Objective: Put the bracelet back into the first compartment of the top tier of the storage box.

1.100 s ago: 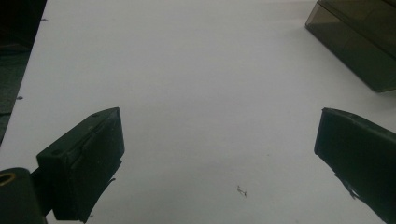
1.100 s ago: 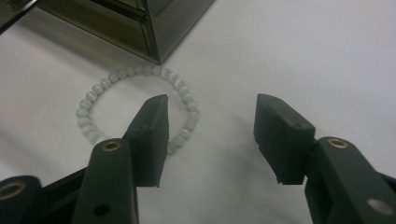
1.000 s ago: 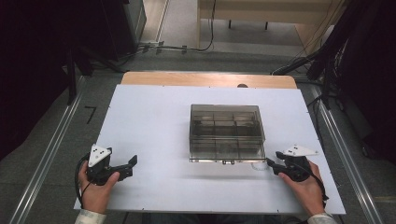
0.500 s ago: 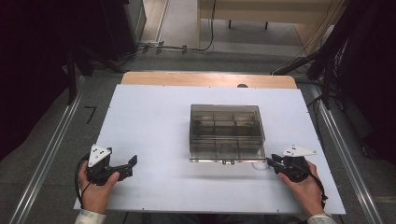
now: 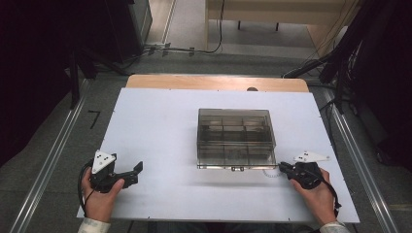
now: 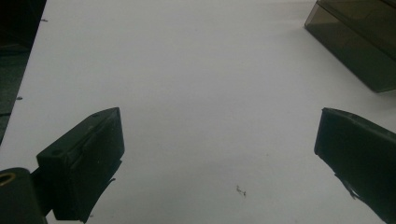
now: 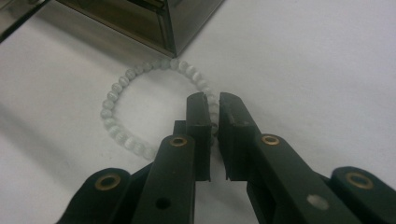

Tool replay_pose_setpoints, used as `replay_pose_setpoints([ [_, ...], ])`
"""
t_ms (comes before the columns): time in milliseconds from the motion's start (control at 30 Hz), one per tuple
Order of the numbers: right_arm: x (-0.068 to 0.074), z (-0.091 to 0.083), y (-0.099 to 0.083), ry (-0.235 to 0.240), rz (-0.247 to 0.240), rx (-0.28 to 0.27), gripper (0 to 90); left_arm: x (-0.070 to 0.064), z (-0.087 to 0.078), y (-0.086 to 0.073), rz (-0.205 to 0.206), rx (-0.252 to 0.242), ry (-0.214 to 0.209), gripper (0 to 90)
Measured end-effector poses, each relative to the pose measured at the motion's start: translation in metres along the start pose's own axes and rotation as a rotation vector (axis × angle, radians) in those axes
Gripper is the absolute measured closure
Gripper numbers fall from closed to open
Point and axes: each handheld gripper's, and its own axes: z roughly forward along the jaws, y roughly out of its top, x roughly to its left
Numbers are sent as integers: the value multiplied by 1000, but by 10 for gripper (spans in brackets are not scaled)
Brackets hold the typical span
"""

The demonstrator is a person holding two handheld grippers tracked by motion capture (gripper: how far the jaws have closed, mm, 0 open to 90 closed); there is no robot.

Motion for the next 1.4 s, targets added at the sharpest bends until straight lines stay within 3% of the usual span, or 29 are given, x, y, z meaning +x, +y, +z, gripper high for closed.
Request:
replay_pose_setpoints([
  [700, 0, -2, 1, -6, 8, 2, 849, 1, -1, 0, 3, 0, 2, 17],
  [1067, -7, -19, 1, 12, 57, -44, 852, 2, -1, 0, 2, -2, -2, 17],
  [1400, -8, -32, 0, 20, 67, -78, 853, 2, -1, 0, 0, -2, -2, 17],
])
